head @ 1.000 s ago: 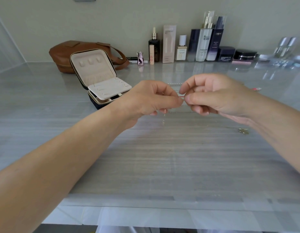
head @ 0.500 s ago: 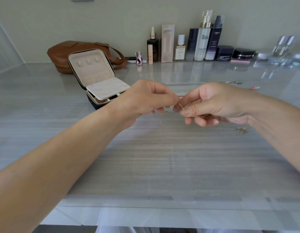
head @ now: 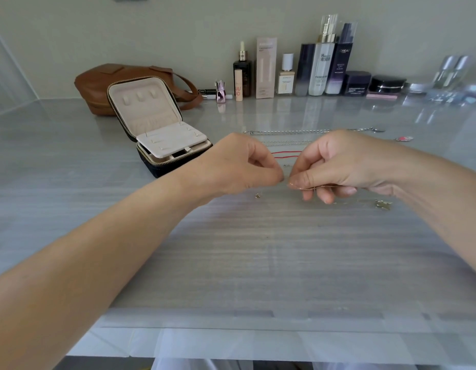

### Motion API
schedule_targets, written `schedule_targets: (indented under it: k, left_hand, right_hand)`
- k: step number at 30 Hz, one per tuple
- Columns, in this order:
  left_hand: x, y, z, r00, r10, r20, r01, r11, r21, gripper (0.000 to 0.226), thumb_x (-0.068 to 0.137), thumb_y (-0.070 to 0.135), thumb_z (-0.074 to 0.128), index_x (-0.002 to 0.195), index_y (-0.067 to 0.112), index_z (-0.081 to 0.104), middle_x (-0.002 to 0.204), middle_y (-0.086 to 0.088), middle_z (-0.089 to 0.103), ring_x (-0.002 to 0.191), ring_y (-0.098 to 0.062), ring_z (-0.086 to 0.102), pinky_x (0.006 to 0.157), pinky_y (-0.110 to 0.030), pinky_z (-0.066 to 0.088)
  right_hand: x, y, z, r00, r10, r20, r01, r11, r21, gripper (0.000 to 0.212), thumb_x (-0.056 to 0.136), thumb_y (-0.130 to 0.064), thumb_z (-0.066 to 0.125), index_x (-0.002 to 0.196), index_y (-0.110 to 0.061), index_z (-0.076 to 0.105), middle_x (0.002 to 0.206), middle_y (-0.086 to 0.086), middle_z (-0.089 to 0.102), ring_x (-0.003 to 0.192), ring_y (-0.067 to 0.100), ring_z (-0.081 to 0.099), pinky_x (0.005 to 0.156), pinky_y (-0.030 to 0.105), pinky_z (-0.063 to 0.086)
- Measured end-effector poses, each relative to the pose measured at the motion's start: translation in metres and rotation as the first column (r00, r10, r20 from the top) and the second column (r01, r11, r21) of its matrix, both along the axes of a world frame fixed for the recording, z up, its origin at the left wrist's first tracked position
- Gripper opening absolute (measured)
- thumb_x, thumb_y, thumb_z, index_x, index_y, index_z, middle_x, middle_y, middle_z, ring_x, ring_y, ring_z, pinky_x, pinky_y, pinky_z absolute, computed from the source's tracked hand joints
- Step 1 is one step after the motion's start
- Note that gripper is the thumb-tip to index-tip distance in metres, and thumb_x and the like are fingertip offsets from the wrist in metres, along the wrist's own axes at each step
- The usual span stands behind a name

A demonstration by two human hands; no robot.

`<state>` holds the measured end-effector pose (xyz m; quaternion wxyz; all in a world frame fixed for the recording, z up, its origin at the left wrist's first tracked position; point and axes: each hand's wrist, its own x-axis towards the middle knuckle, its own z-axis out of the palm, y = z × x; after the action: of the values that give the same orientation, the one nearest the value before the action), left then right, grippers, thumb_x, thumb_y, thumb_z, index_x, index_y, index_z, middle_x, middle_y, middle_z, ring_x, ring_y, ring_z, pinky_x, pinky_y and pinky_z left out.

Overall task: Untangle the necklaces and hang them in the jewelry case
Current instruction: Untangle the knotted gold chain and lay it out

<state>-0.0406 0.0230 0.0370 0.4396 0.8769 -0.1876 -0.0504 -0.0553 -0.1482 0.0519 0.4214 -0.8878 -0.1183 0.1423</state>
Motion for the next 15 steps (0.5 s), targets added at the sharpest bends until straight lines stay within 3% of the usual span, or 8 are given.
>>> schedule_targets:
  k: [5, 11, 15]
  left_hand:
    - [-0.0023, -0.0003, 0.0012, 0.999, -0.048, -0.012, 0.049, 0.999, 0.019, 0.012, 0.072, 0.009, 0.075, 0.069, 0.017, 0.065, 0.074, -0.008, 0.058, 0.059, -0.008, 0.050, 0.059, -0.022, 0.041]
    - [-0.0003, -0.0004, -0.0022, 1.000, -0.019, 0.003, 0.019, 0.999, 0.032, 0.010, 0.075, 0.017, 0.073, 0.068, 0.023, 0.070, 0.064, 0.006, 0.064, 0.053, 0.003, 0.054, 0.057, -0.012, 0.045]
    - [0.0001, -0.0006, -0.0020, 1.000, 0.002, 0.005, -0.003, 0.999, 0.050, 0.008, 0.075, 0.020, 0.073, 0.069, 0.024, 0.071, 0.066, 0.007, 0.064, 0.060, -0.002, 0.055, 0.060, -0.017, 0.046]
  right_hand:
    - [0.0001, -0.0009, 0.0010, 1.000, -0.006, 0.015, 0.007, 1.000, -0.016, 0.011, 0.077, -0.013, 0.071, 0.074, -0.005, 0.065, 0.051, 0.001, 0.064, 0.031, 0.003, 0.046, 0.030, 0.013, 0.024]
    - [0.0014, -0.0015, -0.0007, 0.999, -0.010, 0.039, 0.012, 0.999, -0.052, 0.009, 0.077, -0.013, 0.071, 0.072, -0.008, 0.065, 0.052, 0.000, 0.065, 0.036, 0.004, 0.051, 0.030, 0.013, 0.026]
    - [0.0022, -0.0030, -0.0008, 0.999, -0.015, 0.035, 0.017, 0.998, -0.060, 0.011, 0.076, -0.014, 0.071, 0.069, -0.011, 0.064, 0.052, 0.000, 0.065, 0.040, 0.006, 0.056, 0.033, 0.015, 0.034]
